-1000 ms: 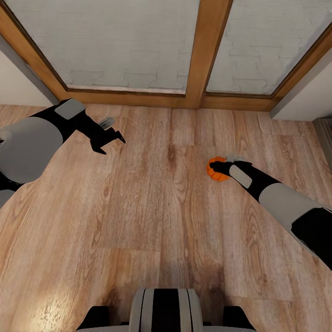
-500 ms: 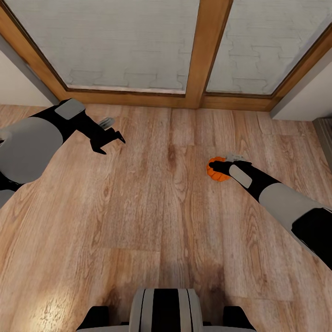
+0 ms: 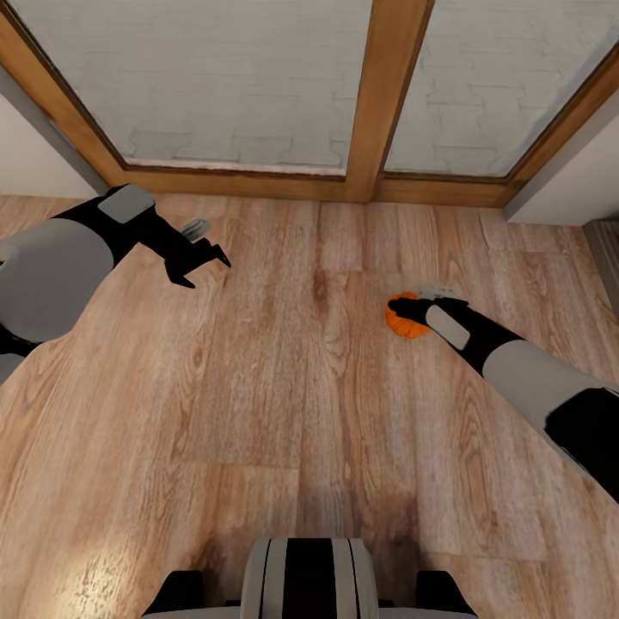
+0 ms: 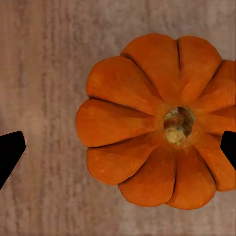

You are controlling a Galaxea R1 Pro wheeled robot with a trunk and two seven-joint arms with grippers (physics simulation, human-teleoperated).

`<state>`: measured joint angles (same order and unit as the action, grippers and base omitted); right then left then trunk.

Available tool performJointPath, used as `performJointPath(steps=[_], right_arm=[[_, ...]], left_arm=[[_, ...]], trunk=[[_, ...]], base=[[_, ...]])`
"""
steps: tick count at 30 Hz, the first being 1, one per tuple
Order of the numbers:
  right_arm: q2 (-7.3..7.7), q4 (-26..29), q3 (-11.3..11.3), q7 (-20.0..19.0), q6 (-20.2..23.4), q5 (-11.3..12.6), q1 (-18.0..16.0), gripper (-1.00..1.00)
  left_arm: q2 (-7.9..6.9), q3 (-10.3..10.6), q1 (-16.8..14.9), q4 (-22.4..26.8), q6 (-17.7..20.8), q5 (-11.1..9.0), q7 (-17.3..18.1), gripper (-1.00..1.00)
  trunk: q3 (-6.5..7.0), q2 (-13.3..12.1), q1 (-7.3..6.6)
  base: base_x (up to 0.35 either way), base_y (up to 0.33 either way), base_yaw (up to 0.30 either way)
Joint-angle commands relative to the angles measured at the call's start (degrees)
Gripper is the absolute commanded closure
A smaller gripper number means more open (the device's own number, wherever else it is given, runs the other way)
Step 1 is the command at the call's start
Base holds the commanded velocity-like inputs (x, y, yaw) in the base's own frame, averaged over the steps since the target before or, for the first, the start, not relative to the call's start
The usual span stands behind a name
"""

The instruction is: Place each of the two pumpkins and all three candles from the living room inside a cabinet in the living room (use any cabinet), then make sure every cabinet is closed, and position the cauldron so it is next to a table in the living room.

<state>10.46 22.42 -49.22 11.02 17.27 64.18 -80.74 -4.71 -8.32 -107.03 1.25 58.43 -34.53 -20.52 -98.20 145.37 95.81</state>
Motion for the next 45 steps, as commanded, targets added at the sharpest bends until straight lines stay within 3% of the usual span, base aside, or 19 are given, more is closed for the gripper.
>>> performJointPath(steps=[1,10,25,29,42,45], right_arm=[[0.15,0.8,-0.4,0.7,0.1,0.5,-0.1,-1.0],[0.22,2.2,-0.3,3.8,0.0,0.4,-0.1,-1.0],[0.43,1.7,-0.5,4.0,0.0,0.5,-0.1,-1.0],[0.26,0.5,-0.6,4.0,-0.1,0.5,0.0,-1.0],[0.27,-0.6,-0.6,3.9,-1.1,0.6,0.0,-1.0],[0.27,-0.8,-0.6,3.9,-2.0,0.6,0.0,-1.0]], left_arm=[[-0.01,-0.5,0.0,0.1,0.1,-0.2,-0.6,-1.0],[-0.05,-0.5,0.0,0.1,0.2,-0.2,-0.6,-1.0],[-0.84,-0.5,0.0,0.0,0.3,-0.2,-0.6,-1.0],[-0.91,-0.4,0.0,0.1,0.2,-0.2,-0.6,-1.0],[-1.05,-0.5,0.5,0.1,0.2,-0.2,-0.6,-1.0],[-1.18,-0.4,0.7,0.1,0.2,-0.2,-0.6,-1.0]], trunk=[[-0.03,0.0,-0.01],[-0.03,0.0,-0.01],[-0.26,0.0,0.02],[-1.14,0.1,0.12],[-1.14,0.1,0.12],[-1.81,0.1,0.2]], base=[[0.0,0.0,0.0],[0.0,0.0,0.0],[0.0,0.0,0.0],[0.0,0.0,0.0],[0.0,0.0,0.0],[0.0,0.0,0.0]])
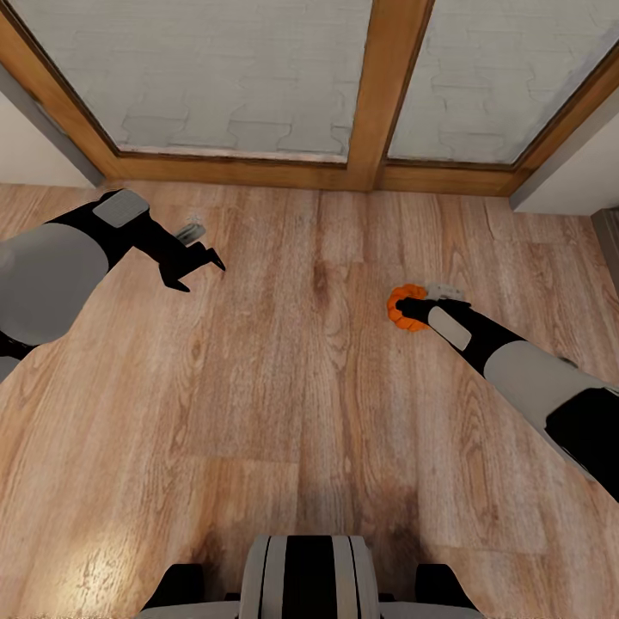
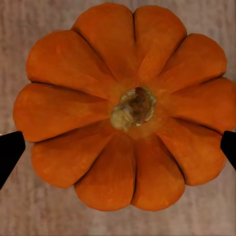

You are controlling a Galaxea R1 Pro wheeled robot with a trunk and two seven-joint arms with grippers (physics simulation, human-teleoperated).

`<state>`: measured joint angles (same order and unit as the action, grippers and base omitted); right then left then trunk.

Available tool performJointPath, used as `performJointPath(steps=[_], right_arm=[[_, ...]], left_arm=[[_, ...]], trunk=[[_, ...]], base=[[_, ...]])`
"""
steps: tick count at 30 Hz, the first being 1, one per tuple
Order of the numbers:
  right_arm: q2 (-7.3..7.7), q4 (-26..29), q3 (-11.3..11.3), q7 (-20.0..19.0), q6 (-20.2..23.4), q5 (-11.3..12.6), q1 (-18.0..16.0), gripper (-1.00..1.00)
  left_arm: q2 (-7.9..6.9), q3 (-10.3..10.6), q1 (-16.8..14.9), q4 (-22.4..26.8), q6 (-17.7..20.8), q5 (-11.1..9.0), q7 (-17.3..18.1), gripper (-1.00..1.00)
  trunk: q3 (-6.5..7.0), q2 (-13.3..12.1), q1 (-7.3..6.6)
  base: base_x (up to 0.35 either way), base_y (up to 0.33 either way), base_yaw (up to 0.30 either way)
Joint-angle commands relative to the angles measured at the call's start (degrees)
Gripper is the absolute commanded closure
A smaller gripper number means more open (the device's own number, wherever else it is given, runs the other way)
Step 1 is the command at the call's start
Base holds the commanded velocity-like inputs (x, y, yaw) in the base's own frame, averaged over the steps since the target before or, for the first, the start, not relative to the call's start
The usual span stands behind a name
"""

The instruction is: Place each of the two pumpkins and all three candles from the living room inside a cabinet in the living room (use any cabinet), then make sure every cabinet is closed, and position the cauldron so it is next to a table in the living room.

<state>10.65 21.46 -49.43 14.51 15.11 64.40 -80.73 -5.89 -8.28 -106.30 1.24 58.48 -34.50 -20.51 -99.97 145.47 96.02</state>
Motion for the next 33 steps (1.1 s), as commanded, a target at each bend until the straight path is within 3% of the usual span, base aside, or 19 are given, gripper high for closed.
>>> performJointPath(steps=[1,16,32,33], right_arm=[[0.07,0.1,-0.4,0.4,0.1,0.4,0.0,-1.0],[-0.18,0.0,-0.7,0.4,-0.1,0.3,0.0,-1.0],[-0.19,0.0,-0.7,0.4,-0.1,0.4,0.6,-1.0],[-0.19,-0.1,-0.7,0.4,-0.1,0.4,0.6,1.0]], left_arm=[[-0.03,-0.5,0.0,0.1,0.1,-0.2,-0.6,-1.0],[-0.1,-0.5,0.6,0.1,0.1,-0.2,-0.4,-1.0],[-1.89,-0.5,1.7,0.0,0.2,-0.2,-0.6,-1.0],[-2.35,-0.5,1.9,0.0,0.2,-0.2,-0.6,-1.0]], trunk=[[-0.26,0.0,0.01],[-0.26,0.0,0.01],[-0.7,0.1,0.06],[-0.7,0.1,0.06]], base=[[0.0,0.0,0.0],[0.0,0.0,0.0],[0.0,0.0,0.0],[0.0,0.0,0.0]])
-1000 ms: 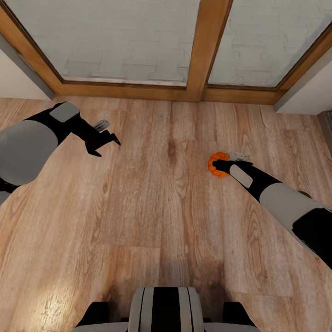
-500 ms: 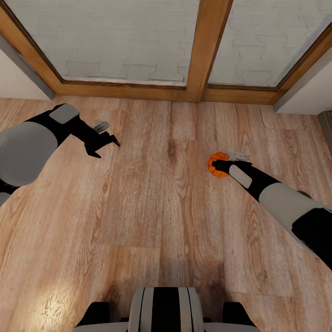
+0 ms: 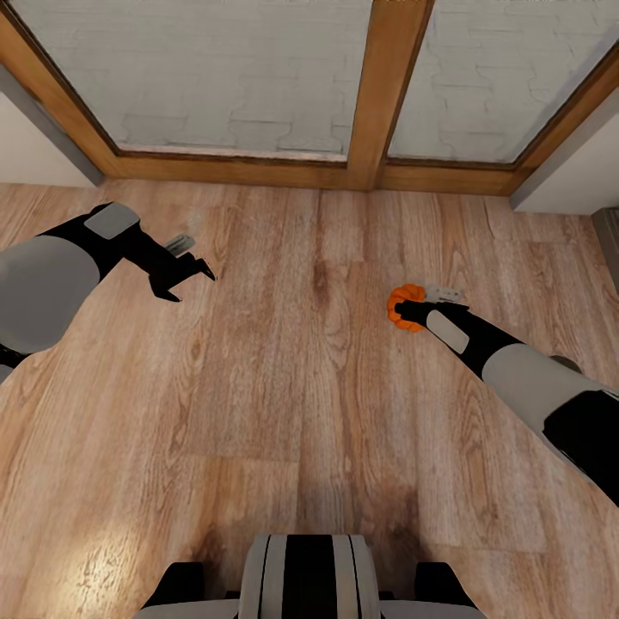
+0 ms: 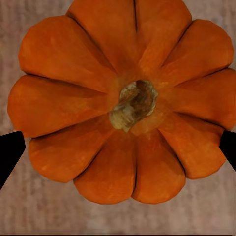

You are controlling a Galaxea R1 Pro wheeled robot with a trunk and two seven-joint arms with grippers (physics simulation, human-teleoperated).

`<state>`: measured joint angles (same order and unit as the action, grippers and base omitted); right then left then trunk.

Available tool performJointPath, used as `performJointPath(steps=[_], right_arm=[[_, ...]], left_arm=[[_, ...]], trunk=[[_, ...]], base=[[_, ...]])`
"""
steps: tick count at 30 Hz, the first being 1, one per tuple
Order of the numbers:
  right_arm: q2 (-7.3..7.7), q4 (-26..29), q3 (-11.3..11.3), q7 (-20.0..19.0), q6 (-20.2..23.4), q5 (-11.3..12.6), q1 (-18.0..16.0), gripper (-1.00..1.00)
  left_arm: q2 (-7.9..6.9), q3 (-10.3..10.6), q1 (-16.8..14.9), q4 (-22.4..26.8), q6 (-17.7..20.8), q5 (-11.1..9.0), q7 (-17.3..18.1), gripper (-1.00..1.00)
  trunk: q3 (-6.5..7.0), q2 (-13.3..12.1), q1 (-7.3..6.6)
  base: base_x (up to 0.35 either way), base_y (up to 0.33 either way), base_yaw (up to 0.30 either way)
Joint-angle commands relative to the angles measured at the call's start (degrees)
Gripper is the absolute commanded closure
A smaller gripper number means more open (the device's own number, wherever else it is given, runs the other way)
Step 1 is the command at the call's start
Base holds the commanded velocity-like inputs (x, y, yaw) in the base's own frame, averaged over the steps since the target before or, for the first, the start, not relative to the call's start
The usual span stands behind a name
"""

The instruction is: Place each of the two pumpkins and all three candles from the living room inside a cabinet in the living room (use any cabinet), then make sure every cabinet is closed, and position the cauldron so it is next to a table in the living room.

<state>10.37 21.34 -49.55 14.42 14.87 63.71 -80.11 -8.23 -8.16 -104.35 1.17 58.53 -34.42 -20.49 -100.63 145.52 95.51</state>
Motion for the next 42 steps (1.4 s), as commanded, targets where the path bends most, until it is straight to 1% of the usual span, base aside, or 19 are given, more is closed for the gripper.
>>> performJointPath(steps=[1,3,12,24,36,41,42], right_arm=[[0.09,0.0,-0.5,0.5,0.2,1.1,0.0,1.0],[0.09,-0.3,-0.5,0.5,0.2,1.1,0.1,1.0],[0.12,-2.1,-0.5,0.4,-0.1,1.2,0.8,1.0],[0.28,-2.3,-0.5,0.3,-0.1,1.0,0.8,1.0],[0.26,-2.3,-0.5,0.3,-0.1,1.0,0.8,1.0],[0.12,-2.4,-0.6,0.4,0.1,1.1,0.8,1.0],[-0.33,-2.4,-0.6,0.4,0.2,1.1,0.8,1.0]], left_arm=[[-0.21,-0.6,0.0,0.1,0.2,-0.3,-0.6,-1.0],[-0.6,-0.6,0.1,0.1,0.1,-0.3,-0.5,-1.0],[-1.31,-0.5,0.2,0.1,0.1,-0.3,-0.5,-1.0],[-1.44,-0.5,0.2,0.1,0.0,-0.3,-0.4,-1.0],[-1.44,-0.5,1.0,0.1,-0.1,-0.3,-0.4,-1.0],[-1.25,-0.5,1.7,0.1,-0.3,-0.2,-0.7,-1.0],[-1.17,-0.5,2.3,0.1,-0.7,0.2,-0.7,-1.0]], trunk=[[-0.04,0.0,0.57],[-0.04,0.0,0.57],[-0.04,0.0,0.57],[-0.04,0.0,0.57],[-0.04,0.0,0.57],[1.06,-0.1,0.44],[1.29,-0.1,0.41]], base=[[0.0,0.0,0.0],[0.0,0.0,0.0],[0.0,0.0,0.0],[0.0,0.0,0.0],[0.0,0.0,0.0],[0.0,0.0,0.0],[0.0,0.0,0.0]])
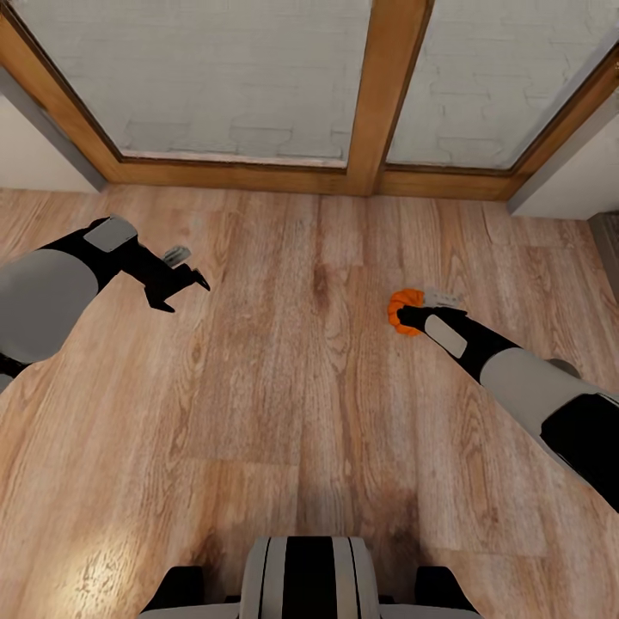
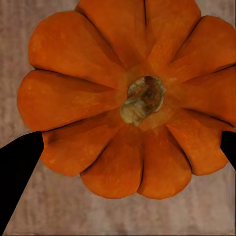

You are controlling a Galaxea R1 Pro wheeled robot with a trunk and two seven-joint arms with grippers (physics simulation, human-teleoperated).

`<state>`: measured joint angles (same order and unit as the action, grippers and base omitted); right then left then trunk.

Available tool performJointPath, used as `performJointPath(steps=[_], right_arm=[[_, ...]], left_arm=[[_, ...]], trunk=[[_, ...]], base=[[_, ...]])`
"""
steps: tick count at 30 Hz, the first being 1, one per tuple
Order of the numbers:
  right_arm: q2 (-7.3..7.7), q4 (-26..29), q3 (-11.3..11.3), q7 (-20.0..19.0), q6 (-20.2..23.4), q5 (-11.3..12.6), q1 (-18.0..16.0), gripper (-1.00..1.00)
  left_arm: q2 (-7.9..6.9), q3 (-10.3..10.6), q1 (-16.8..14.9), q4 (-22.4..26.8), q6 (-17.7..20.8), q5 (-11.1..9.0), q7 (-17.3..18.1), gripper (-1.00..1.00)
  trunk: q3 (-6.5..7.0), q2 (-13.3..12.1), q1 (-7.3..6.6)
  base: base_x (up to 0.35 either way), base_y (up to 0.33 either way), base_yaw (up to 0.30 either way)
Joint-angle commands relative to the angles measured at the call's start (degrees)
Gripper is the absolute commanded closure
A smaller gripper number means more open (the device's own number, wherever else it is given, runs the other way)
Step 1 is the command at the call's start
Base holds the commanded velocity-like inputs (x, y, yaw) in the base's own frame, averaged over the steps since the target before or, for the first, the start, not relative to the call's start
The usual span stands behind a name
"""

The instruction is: Place each of the two pumpkins and all three candles from the living room inside a cabinet in the living room (use any cabinet), then make sure every cabinet is closed, and position the cauldron so it is next to a table in the living room.

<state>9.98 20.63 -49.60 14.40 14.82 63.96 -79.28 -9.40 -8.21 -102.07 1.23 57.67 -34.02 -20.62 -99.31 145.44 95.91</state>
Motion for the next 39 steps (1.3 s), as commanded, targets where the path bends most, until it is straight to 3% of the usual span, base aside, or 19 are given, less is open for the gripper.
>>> performJointPath(steps=[1,6,10,13,15,18,22,27,32,39], right_arm=[[-1.07,-1.6,-0.5,0.6,0.3,0.7,0.0,1.0],[-1.98,-1.1,-0.5,0.7,0.9,0.6,0.0,1.0],[-2.21,2.5,-0.5,0.8,8.9,0.5,0.0,1.0],[-2.25,3.0,-0.5,0.9,11.0,0.6,0.0,1.0],[-2.33,3.1,-0.6,1.5,11.7,0.6,0.0,1.0],[-3.68,3.0,-0.6,2.7,13.2,0.8,0.1,1.0],[-6.05,3.0,-0.6,2.9,13.3,0.8,2.1,1.0],[-7.05,3.0,-0.6,2.9,13.2,0.8,3.5,1.0],[-7.52,3.0,-0.5,2.4,12.2,0.9,5.7,1.0],[-7.12,2.9,-0.4,0.7,11.7,0.9,7.0,1.0]], left_arm=[[0.01,-0.5,0.5,0.1,-0.4,0.6,-0.6,-1.0],[-0.08,-0.5,1.7,0.1,-0.7,3.0,-0.6,-1.0],[-0.02,-0.5,4.0,0.1,-1.2,4.6,-0.5,-1.0],[0.38,-0.5,5.7,0.0,-3.9,4.7,-0.4,-1.0],[1.12,-0.4,7.0,0.0,-5.5,4.8,-0.4,-1.0],[4.45,-0.5,11.6,0.0,-9.6,4.8,-0.5,-1.0],[6.28,-0.5,16.3,0.0,-14.7,4.7,-0.2,-1.0],[7.01,-0.5,21.6,0.0,-18.2,4.0,1.4,-1.0],[7.28,-0.5,24.2,0.0,-20.4,2.8,7.3,-1.0],[8.35,-0.5,26.2,0.0,-20.9,2.7,7.9,-1.0]], trunk=[[0.19,0.0,-0.01],[1.3,-0.1,-0.14],[2.18,-0.1,-0.24],[2.85,-0.2,-0.32],[3.29,-0.2,-0.37],[3.96,-0.2,-0.45],[4.84,-0.3,-0.55],[5.95,-0.4,-0.68],[7.06,-0.4,-0.81],[8.61,-0.5,-0.99]], base=[[0.0,0.0,0.0],[0.0,0.0,0.0],[0.0,0.0,0.0],[0.0,0.0,0.0],[0.0,0.0,0.0],[0.0,0.0,0.0],[0.0,0.0,0.0],[0.0,0.0,0.0],[0.0,0.0,0.0],[0.0,0.0,0.0]])
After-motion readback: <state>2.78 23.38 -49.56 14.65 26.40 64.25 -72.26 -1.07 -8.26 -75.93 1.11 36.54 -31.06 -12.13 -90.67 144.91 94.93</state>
